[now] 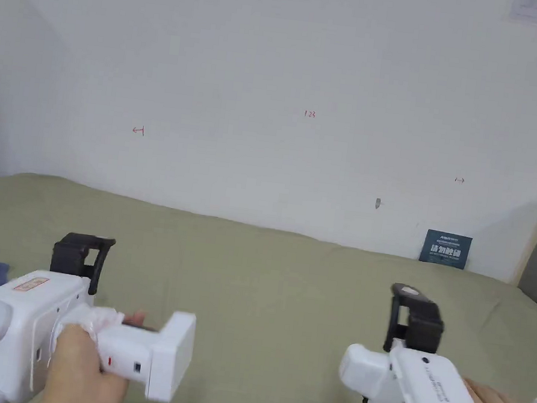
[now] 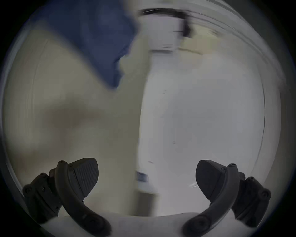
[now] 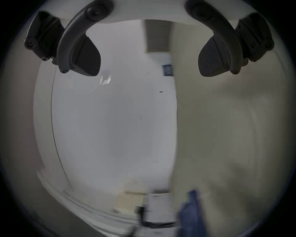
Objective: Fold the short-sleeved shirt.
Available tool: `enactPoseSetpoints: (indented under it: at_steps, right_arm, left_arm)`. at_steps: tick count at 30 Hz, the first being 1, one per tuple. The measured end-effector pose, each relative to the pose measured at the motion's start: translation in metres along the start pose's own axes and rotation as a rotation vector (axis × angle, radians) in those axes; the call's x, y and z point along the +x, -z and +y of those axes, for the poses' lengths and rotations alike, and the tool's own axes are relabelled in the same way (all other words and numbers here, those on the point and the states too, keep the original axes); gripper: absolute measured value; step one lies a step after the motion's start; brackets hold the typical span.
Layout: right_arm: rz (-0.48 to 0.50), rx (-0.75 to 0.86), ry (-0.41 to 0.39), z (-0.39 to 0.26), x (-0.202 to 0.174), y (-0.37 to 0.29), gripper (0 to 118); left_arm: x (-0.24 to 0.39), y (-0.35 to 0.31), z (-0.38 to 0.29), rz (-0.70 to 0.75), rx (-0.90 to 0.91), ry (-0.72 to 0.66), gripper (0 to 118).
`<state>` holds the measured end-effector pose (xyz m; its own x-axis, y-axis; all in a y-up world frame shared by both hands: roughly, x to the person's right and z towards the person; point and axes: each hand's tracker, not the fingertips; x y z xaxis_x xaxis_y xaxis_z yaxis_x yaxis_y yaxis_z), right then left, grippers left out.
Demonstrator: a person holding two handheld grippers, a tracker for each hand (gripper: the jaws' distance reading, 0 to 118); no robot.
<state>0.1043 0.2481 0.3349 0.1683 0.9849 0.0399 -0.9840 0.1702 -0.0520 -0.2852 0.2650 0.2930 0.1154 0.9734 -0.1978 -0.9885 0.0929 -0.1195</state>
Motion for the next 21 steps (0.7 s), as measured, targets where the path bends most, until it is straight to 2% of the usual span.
enactPoseSetpoints:
  at_steps: [1, 2, 3, 4, 5, 6, 7, 8, 9, 10, 11, 15, 18, 21]
  right_arm:
    - [-0.033, -0.049, 0.216, -0.003, 0.014, 0.001, 117]
    - [-0.026, -0.087, 0.419, -0.006, 0.027, 0.001, 117]
    - [-0.007, -0.123, 0.661, -0.013, 0.041, 0.002, 118]
    - [0.019, -0.158, 0.942, -0.028, 0.052, 0.009, 118]
    - [0.030, -0.178, 1.171, -0.039, 0.059, 0.009, 118]
    - [0.037, -0.191, 1.345, -0.050, 0.064, 0.010, 118]
    - [0.034, -0.229, 1.483, -0.058, 0.068, 0.012, 118]
    - [0.022, -0.272, 1.541, -0.064, 0.069, 0.015, 118]
    - [0.006, -0.327, 1.593, -0.066, 0.072, 0.018, 118]
    - [-0.013, -0.410, 1.572, -0.067, 0.074, 0.022, 118]
    - [-0.011, -0.426, 1.567, -0.068, 0.075, 0.024, 118]
    - [-0.022, -0.376, 1.545, -0.069, 0.073, 0.027, 118]
    - [-0.057, -0.347, 1.448, -0.063, 0.074, 0.025, 118]
    - [-0.064, -0.329, 1.424, -0.058, 0.074, 0.025, 118]
  left_arm:
    - [0.015, -0.004, -0.002, 0.007, 0.041, 0.249, 118]
    - [0.029, -0.002, -0.008, -0.003, 0.065, 0.471, 118]
    - [0.045, -0.006, -0.017, -0.018, 0.098, 0.735, 118]
    - [0.058, -0.011, -0.032, -0.004, 0.155, 1.013, 118]
    - [0.065, -0.015, -0.045, 0.009, 0.212, 1.176, 118]
    - [0.071, -0.018, -0.055, 0.014, 0.251, 1.301, 118]
    - [0.075, -0.021, -0.063, 0.007, 0.265, 1.365, 118]
    - [0.080, -0.023, -0.070, 0.015, 0.280, 1.424, 118]
    - [0.083, -0.023, -0.072, 0.026, 0.263, 1.398, 118]
    - [0.069, -0.006, -0.051, 0.039, 0.230, 1.361, 118]
    - [0.068, 0.000, -0.047, 0.049, 0.214, 1.345, 118]
    - [0.064, 0.004, -0.044, 0.056, 0.209, 1.308, 118]
    - [0.061, 0.007, -0.045, 0.060, 0.213, 1.306, 118]
    - [0.059, 0.009, -0.046, 0.054, 0.197, 1.316, 118]
